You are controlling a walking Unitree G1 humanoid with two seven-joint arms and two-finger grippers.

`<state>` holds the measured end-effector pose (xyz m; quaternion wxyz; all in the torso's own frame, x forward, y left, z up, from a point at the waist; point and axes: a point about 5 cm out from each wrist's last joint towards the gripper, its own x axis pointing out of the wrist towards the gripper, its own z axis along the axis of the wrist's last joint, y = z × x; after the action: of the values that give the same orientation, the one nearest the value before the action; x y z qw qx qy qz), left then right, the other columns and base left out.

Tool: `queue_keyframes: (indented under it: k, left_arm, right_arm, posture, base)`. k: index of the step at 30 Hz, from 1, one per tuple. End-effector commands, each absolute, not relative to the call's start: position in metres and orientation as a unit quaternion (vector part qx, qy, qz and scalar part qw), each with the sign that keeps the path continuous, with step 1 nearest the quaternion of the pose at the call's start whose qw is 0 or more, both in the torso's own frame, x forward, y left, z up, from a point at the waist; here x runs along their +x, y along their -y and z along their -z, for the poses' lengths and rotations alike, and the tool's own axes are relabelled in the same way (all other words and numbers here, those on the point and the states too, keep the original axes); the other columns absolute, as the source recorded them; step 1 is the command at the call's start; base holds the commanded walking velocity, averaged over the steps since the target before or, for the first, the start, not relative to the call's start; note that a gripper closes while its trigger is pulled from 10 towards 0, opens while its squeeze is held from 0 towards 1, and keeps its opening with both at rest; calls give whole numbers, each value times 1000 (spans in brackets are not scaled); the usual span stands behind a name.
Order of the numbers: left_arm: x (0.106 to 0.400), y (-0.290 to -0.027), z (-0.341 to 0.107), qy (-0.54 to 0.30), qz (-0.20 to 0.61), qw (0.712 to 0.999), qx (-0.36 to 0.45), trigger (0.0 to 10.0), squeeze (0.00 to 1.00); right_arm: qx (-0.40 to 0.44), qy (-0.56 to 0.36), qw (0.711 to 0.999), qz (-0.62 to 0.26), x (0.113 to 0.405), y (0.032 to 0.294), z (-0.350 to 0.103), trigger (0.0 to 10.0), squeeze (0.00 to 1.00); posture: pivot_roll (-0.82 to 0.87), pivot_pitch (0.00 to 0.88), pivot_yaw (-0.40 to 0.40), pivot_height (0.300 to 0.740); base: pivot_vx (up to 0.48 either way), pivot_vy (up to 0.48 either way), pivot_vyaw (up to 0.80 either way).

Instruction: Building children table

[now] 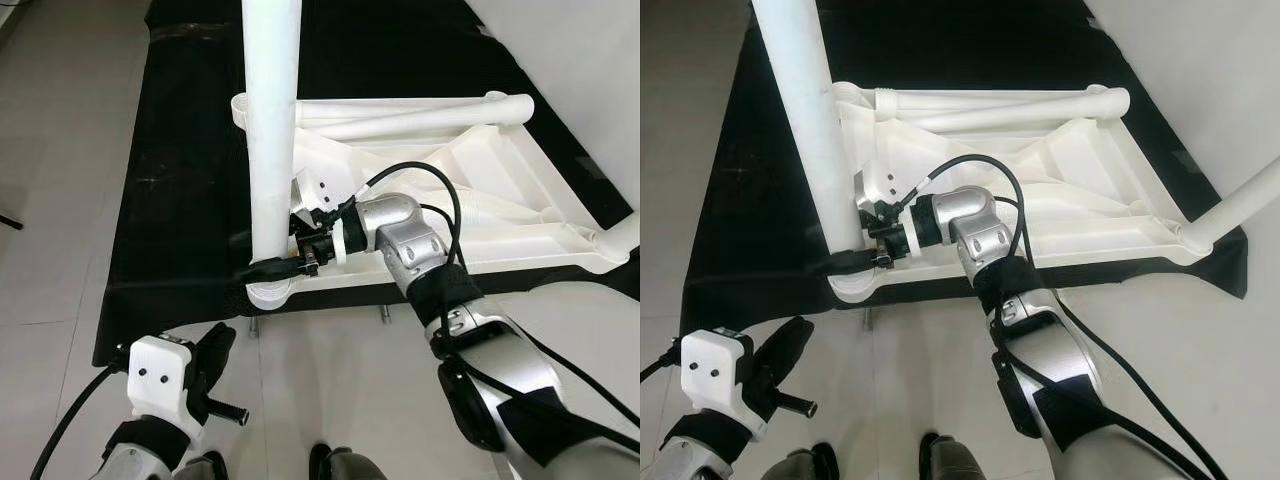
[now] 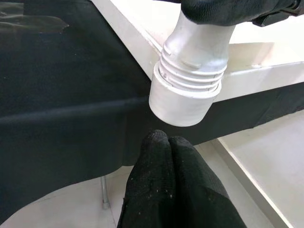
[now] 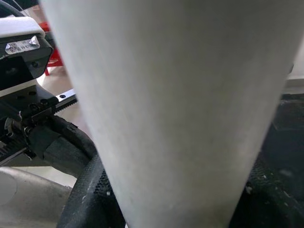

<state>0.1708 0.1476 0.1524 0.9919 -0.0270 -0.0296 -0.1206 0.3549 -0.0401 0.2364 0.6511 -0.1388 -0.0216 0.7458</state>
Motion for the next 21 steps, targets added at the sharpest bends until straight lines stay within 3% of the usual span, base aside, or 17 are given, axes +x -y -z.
queue_keyframes:
  k: [1, 6, 7, 9, 10, 11, 13, 14, 17, 21]
  left_arm:
    - [168, -147, -150, 18, 123, 992, -28, 10000, 0]
    - [175, -149, -149, 22, 121, 992, -27, 10000, 0]
    - [175, -149, -149, 22, 121, 992, -27, 10000, 0]
    - [178, -151, -148, 23, 121, 992, -26, 10000, 0]
    - [179, -153, -148, 24, 120, 992, -25, 10000, 0]
    - [181, -153, -148, 26, 120, 992, -24, 10000, 0]
    - [181, -153, -148, 26, 120, 992, -24, 10000, 0]
    - [183, -154, -148, 28, 121, 992, -22, 10000, 0]
    - [186, -154, -147, 29, 120, 992, -20, 10000, 0]
    - [192, -157, -145, 29, 118, 992, -20, 10000, 0]
  right_arm:
    - [-120, 14, 666, -736, 358, 45, -232, 0, 0]
    - [-61, 66, 768, -634, 365, 69, -235, 0, 0]
    - [-61, 66, 768, -634, 365, 69, -235, 0, 0]
    - [-22, 34, 847, -531, 366, 58, -215, 0, 0]
    - [-1, -9, 913, -409, 351, 49, -186, 0, 0]
    - [-3, -42, 938, -345, 330, 41, -166, 0, 0]
    - [-3, -42, 938, -345, 330, 41, -166, 0, 0]
    - [-1, -67, 945, -320, 309, 30, -152, 0, 0]
    - [-2, -72, 948, -310, 298, 22, -146, 0, 0]
    - [-7, -62, 943, -327, 301, 11, -145, 0, 0]
  posture:
    - [-49, 274, -126, 740]
    - [-85, 246, -129, 740]
    - [-85, 246, -129, 740]
    - [-103, 236, -134, 740]
    - [-115, 232, -136, 740]
    - [-113, 225, -126, 740]
    - [-113, 225, -126, 740]
    - [-119, 224, -123, 740]
    - [-122, 191, -111, 740]
    - [-118, 169, -120, 740]
  base:
    - [0, 0, 0]
    - [0, 0, 0]
    - [0, 0, 0]
    - [0, 0, 0]
    - [0, 0, 0]
    - [0, 0, 0]
    - [0, 0, 0]
    - [0, 0, 0]
    - [0, 0, 0]
    - [0, 0, 0]
